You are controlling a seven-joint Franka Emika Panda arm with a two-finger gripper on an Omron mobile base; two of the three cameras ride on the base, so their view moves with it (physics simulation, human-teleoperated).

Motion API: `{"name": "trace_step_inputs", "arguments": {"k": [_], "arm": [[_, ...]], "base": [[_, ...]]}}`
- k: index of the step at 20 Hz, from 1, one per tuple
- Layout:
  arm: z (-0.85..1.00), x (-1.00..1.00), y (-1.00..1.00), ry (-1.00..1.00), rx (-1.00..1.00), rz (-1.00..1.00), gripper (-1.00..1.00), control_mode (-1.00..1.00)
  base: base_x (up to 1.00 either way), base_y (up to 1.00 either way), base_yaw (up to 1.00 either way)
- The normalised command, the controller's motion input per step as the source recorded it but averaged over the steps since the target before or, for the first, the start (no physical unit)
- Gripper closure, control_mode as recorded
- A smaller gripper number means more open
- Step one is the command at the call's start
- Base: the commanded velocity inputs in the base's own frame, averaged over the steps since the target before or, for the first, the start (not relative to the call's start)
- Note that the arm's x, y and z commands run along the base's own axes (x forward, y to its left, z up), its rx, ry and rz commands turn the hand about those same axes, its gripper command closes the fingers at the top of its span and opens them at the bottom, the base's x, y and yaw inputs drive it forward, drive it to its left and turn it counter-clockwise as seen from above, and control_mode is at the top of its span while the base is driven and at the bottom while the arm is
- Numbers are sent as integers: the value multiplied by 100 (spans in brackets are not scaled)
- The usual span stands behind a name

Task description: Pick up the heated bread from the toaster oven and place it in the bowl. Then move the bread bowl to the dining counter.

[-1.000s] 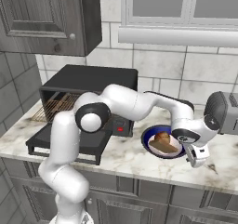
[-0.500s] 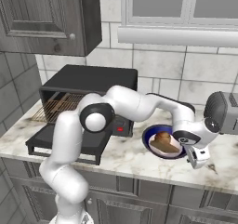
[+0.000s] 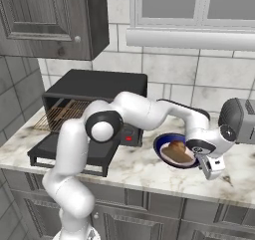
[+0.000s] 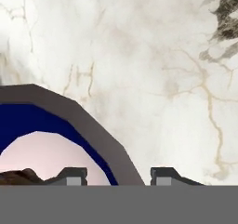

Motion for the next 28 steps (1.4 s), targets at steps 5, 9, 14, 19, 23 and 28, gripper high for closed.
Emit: {"name": "trace_step_inputs", "arguments": {"k": [5, 9, 14, 19, 23, 28], "arm": [[24, -20, 0, -17, 0, -3, 100, -100], [42, -27, 12, -22, 0, -10, 100, -100], [47, -40, 24, -26, 0, -15, 100, -100], [58, -57, 56, -27, -1, -21, 100, -100], [70, -78, 67, -8, 0, -20, 100, -100], [80, -73, 78, 0, -1, -16, 100, -100]], "base": [[0, 0, 0], [0, 0, 0], [0, 0, 0], [0, 0, 0], [0, 0, 0], [0, 0, 0]]}}
